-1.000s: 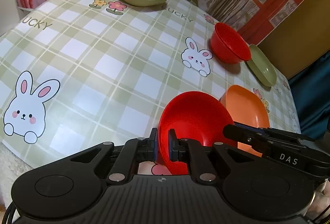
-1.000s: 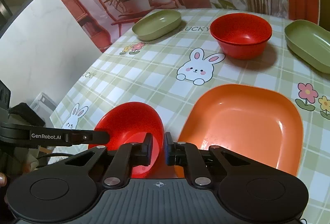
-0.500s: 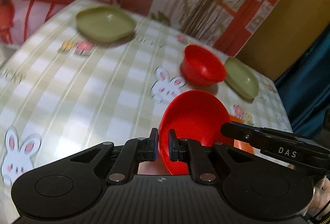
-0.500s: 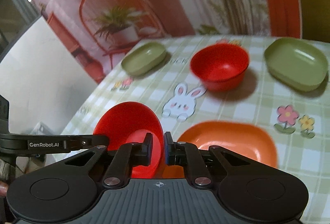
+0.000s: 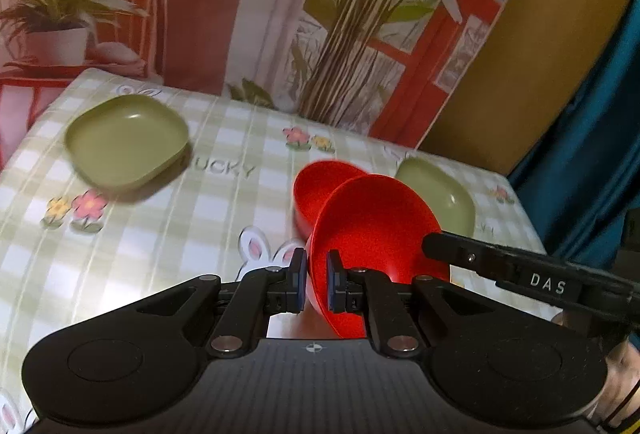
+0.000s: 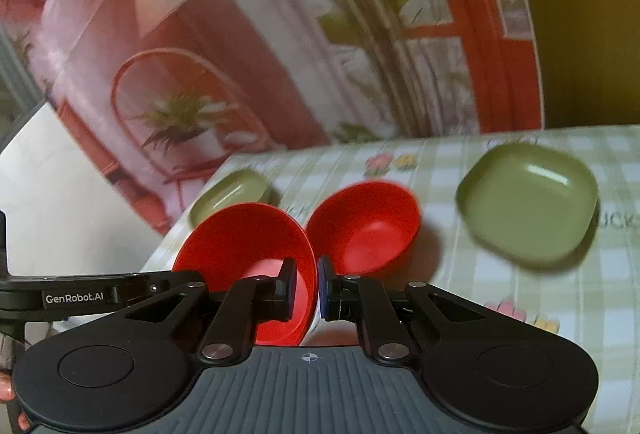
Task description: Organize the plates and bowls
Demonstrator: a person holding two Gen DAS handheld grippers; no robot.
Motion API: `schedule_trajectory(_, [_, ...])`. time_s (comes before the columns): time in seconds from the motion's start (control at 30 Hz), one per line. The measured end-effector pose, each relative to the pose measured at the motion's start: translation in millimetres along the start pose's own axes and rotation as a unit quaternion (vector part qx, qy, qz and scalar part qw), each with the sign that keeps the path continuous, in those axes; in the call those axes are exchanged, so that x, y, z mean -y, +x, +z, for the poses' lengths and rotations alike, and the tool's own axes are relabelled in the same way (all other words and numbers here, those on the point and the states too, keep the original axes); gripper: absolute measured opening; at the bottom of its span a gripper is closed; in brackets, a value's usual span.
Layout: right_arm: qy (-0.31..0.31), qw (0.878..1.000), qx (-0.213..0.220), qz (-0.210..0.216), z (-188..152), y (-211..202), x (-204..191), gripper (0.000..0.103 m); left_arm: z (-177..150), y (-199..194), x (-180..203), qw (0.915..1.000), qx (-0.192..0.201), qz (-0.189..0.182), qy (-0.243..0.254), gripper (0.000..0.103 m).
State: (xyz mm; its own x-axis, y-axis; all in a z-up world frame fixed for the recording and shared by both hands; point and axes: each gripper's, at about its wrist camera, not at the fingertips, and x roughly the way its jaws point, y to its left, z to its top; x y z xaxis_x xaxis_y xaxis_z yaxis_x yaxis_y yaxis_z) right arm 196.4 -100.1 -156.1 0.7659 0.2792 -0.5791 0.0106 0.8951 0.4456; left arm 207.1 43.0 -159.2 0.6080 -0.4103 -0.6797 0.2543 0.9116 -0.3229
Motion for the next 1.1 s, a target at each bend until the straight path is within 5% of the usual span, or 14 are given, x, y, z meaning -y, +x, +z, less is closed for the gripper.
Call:
schedule_trajectory(0.47, [-0.001,0.998,0.016,-0.064,36,59,39,0.011,46,90,8,0.9998,-0.017,-0.006,-0.005,0.011])
schedule_trajectory(1.1, [0.005,0.997,-0.003,-0.075,30,78,55,0.012,45,119,12,0.9988,-0.036,0.016,0.03,0.012])
